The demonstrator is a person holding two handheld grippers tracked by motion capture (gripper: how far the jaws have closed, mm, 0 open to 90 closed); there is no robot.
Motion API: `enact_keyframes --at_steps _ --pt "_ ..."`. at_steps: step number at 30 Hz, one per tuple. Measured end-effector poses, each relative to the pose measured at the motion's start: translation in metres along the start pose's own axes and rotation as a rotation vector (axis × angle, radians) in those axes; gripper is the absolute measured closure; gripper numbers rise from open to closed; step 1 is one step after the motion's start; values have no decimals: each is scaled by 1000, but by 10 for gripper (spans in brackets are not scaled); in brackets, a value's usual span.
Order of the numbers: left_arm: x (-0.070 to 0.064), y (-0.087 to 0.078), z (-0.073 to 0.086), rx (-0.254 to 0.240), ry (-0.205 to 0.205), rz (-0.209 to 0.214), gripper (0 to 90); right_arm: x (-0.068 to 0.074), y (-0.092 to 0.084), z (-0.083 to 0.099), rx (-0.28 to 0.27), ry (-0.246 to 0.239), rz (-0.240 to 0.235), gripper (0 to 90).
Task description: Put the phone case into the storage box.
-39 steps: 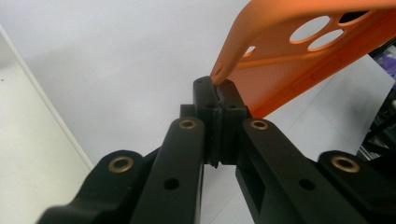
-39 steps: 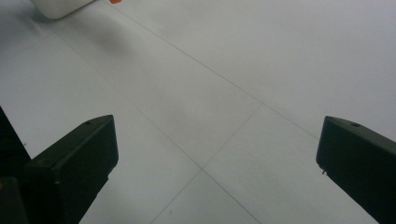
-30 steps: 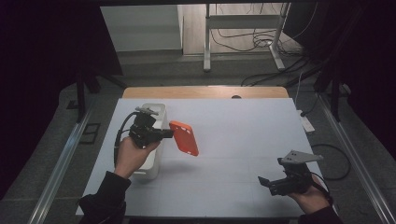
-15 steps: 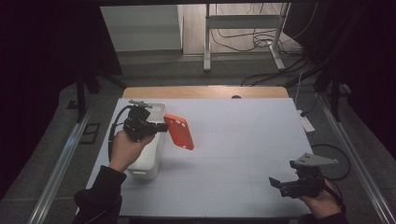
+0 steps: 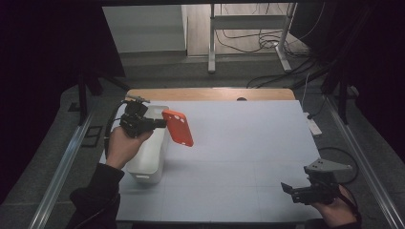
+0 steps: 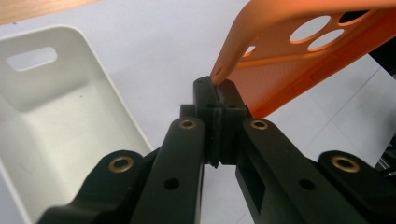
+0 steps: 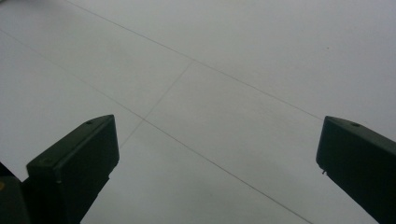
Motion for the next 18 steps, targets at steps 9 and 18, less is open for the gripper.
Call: enact_keyframes --at_steps 9,18 --pt "7 -12 -6 3 -19 -15 891 -2 -1 0 -9 20 3 0" --pt "19 -24 -14 9 -48 -46 891 -2 0 1 -4 23 8 0"
Point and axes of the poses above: each handheld gripper's, and its own axes: y roughly forward along the jaws, z roughly out of its underside, x roughly to its left, the point moved 5 cm from there along y, roughly forward along the jaws, and after that the axes turned 13 degrees about x, right-handed, at the moved point
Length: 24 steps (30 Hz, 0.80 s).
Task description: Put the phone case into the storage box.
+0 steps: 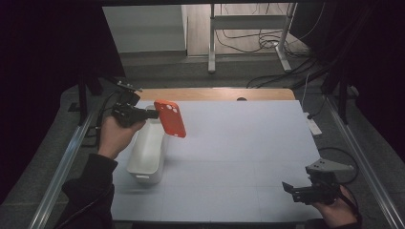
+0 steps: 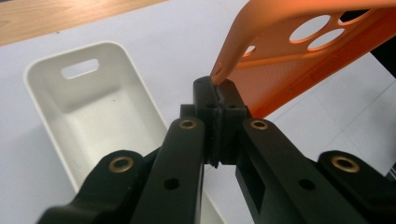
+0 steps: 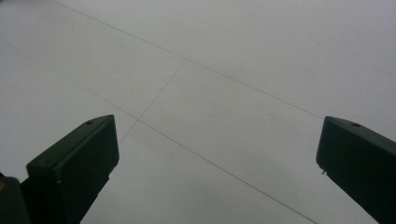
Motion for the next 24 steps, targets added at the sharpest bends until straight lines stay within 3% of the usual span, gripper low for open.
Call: enact_keyframes --at_steps 24 --pt "41 -18 -11 -13 -89 -72 891 0 2 0 16 -4 -3 0"
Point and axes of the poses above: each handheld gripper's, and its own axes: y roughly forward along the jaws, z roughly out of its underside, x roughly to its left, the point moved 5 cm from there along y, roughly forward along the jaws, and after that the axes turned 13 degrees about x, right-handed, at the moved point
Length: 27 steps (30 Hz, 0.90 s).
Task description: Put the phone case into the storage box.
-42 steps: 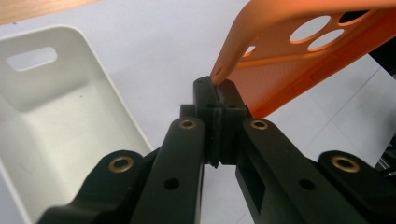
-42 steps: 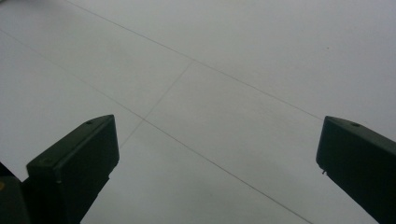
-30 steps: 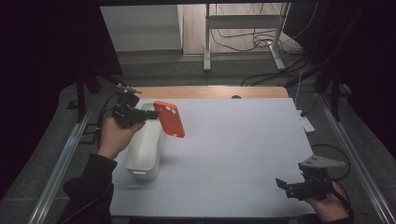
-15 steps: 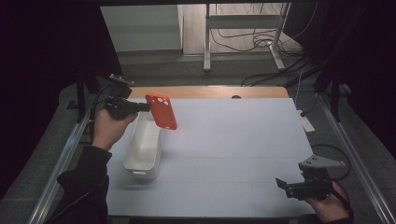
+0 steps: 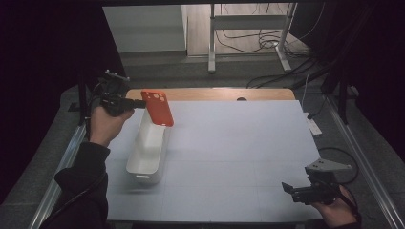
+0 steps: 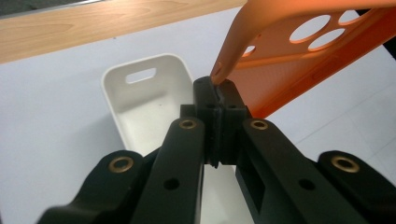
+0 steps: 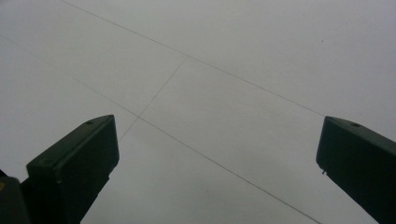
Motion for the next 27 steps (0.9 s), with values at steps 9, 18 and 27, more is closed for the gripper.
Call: enact_keyframes --at_steps 9,18,27 --pt "13 1 -4 -1 -25 -25 891 0 0 0 -2 3 0 0" --pt "28 9 -6 11 -57 -49 892 0 0 1 1 1 1 0" --pt "38 22 -7 22 -76 -62 891 0 0 1 3 -3 0 0"
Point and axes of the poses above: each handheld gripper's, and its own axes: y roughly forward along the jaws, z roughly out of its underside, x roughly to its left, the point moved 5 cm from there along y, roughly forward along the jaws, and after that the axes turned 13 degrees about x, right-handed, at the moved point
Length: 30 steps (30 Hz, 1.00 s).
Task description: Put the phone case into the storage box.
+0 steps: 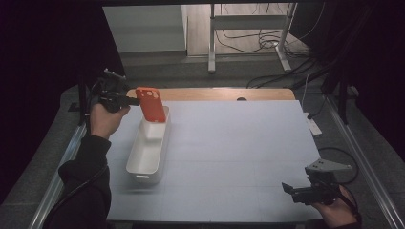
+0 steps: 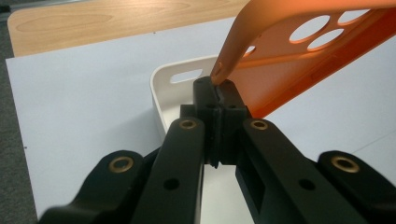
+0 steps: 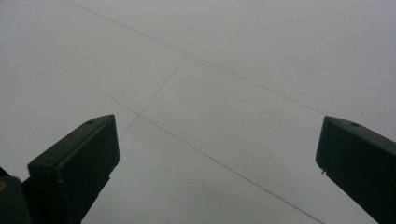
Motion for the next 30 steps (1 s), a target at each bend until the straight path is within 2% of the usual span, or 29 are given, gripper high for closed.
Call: enact_keyframes --at_steps 4,30 --pt "2 7 -1 8 -2 -12 891 0 0 0 4 -1 -1 0" --pt "16 42 -4 49 -50 -25 891 2 2 0 19 -16 -3 3"
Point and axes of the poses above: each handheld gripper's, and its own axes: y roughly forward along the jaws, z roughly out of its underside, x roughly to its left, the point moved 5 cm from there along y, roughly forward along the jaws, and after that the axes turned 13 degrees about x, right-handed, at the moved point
